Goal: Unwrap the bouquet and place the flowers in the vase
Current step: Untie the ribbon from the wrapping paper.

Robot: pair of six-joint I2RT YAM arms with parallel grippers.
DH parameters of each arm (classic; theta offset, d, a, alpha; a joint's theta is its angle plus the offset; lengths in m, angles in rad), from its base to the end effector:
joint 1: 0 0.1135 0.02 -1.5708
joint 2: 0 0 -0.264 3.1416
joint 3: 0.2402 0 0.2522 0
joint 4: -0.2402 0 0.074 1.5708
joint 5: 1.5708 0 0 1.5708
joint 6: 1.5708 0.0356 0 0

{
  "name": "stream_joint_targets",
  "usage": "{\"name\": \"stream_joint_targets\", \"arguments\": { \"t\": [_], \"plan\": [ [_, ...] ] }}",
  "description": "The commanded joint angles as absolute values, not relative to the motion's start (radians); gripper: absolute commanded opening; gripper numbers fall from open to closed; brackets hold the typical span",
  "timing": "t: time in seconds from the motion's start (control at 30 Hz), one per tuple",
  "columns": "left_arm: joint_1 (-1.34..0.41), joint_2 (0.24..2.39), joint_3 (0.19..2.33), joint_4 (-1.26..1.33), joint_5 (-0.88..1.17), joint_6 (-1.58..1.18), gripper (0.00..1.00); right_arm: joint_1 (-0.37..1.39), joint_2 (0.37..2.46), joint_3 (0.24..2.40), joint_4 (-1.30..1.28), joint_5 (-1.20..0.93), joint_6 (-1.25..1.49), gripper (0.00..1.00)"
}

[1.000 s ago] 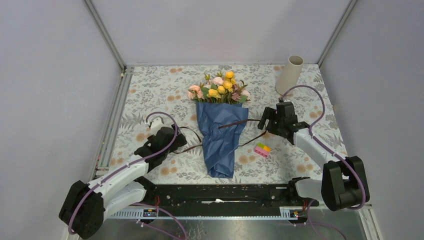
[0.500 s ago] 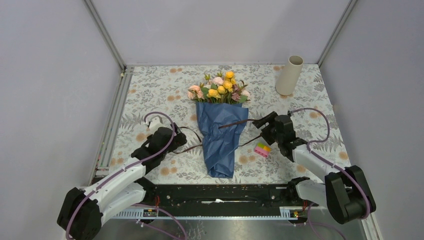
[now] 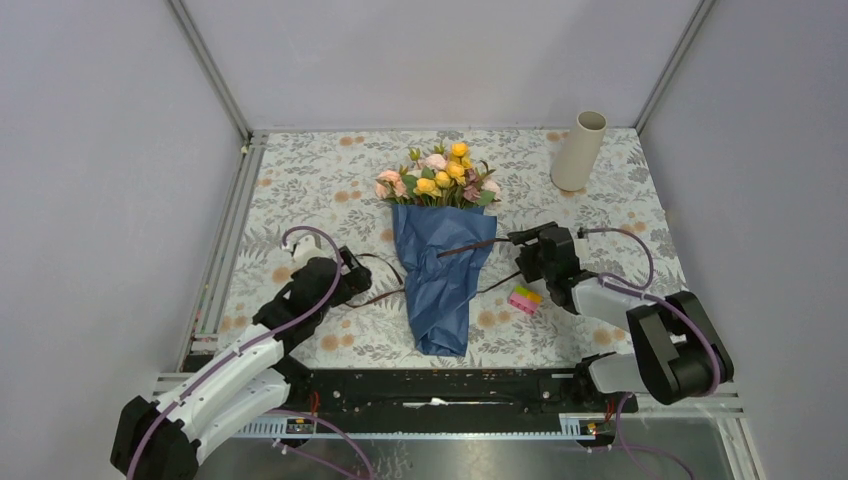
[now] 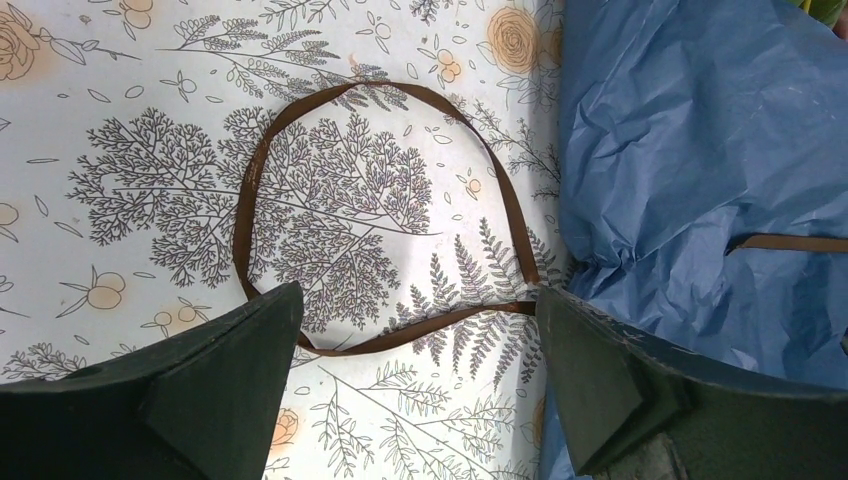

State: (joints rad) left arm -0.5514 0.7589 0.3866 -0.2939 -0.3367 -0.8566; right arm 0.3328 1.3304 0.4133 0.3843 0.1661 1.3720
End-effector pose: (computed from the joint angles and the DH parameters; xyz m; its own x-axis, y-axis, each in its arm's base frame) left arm 0.1450 -0.0754 0.1954 -0.5513 -0.4982 -0.6692 -0.2188 0.8604 -0.4603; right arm 0.2361 0.0754 0.1565 -0.2787 0.9266 -0.2524 0.4336 0.3559 0.8278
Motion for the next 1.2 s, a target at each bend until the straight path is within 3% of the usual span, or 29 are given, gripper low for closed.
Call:
{"name": "stream_joint_targets", "arguments": {
  "t": [0.0,0.33,0.7,0.97,1.17],
  "plan": [
    [-0.546,0.730,0.406,-0.288,-0.321,-0.830,0.94,0.353,1.379,0.476,0.452,0.221,1.417,0.74],
    [-0.546,0.735,0.401,-0.268,-0.320,-0.810,0.94,0.367,1.461,0.522,0.532,0.262,1.425,0.57],
    [-0.545,0.734,0.410,-0.273,-0.299,-0.782,0.94,0.303,1.376,0.502,0.547,0.422,1.397,0.40],
    [-0.546,0.709,0.400,-0.301,-0.311,-0.792,0.94,0.168,1.240,0.419,0.464,0.498,1.338,0.41],
    [-0.546,0.707,0.402,-0.306,-0.311,-0.786,0.94,0.062,1.090,0.351,0.373,0.539,1.268,0.48]
  ]
}}
